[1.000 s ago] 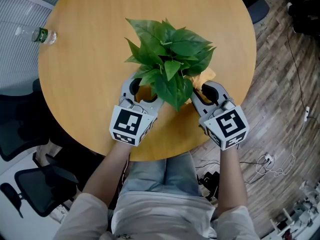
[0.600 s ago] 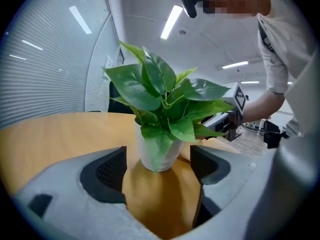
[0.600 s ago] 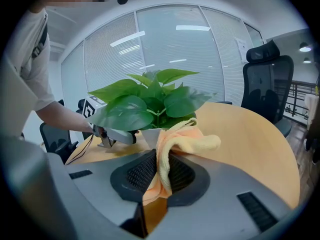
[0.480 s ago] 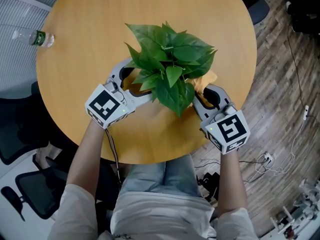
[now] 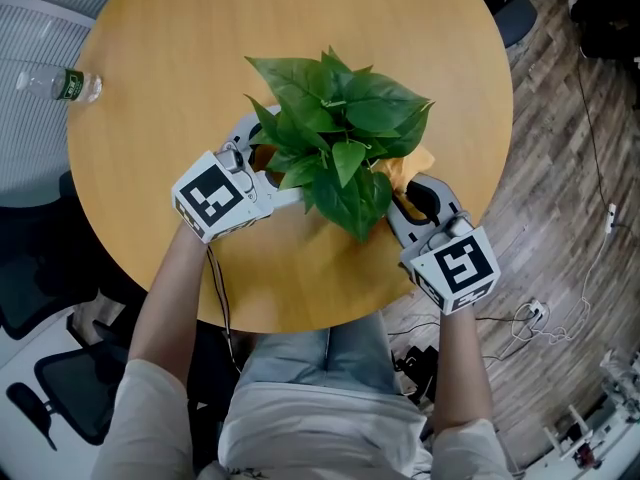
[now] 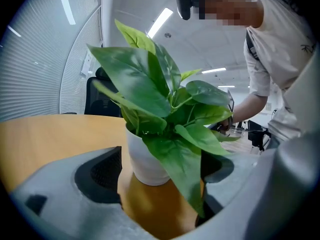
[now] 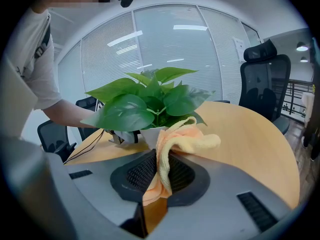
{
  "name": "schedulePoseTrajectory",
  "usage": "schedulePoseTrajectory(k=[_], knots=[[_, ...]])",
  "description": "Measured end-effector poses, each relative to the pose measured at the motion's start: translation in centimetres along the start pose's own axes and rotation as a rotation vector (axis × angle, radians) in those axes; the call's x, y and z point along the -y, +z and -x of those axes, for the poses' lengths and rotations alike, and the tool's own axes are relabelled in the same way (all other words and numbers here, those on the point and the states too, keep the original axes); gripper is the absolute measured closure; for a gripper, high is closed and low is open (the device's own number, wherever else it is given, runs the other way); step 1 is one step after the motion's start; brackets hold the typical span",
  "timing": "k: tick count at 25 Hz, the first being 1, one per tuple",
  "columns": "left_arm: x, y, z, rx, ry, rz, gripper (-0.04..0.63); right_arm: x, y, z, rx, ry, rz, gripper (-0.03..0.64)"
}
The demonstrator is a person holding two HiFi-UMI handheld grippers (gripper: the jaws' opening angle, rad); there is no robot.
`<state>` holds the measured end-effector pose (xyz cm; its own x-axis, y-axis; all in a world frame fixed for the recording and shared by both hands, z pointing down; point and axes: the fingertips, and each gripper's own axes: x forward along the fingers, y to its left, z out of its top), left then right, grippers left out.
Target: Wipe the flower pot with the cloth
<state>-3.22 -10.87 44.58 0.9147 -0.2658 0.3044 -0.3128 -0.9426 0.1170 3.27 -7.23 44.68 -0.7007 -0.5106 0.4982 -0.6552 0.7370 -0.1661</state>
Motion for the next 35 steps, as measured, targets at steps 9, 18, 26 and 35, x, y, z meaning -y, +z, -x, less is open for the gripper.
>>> schedulePoseTrajectory(k=[9, 18, 26, 35], knots=[[0.0, 0.6, -0.7, 0.023, -0.012, 0.017, 0.169, -0.1, 0.0, 0.0, -0.005, -0.009, 0.003, 0.568], [0.0, 0.5, -0.6, 0.028, 0.008, 0.035, 0.181, 1.3, -0.1, 0.8, -0.002, -0.056, -0.028, 0.568], [0.1, 0.4, -0.5, 0.030, 0.021, 0.038, 0.183, 5.5, 1.3, 1.3, 0.008, -0.190, 0.001, 0.568], [0.3, 0.5, -0.7, 0.025, 0.070, 0.050, 0.183, 3.5, 1.9, -0.8, 0.012, -0.121, 0.067, 0.568]])
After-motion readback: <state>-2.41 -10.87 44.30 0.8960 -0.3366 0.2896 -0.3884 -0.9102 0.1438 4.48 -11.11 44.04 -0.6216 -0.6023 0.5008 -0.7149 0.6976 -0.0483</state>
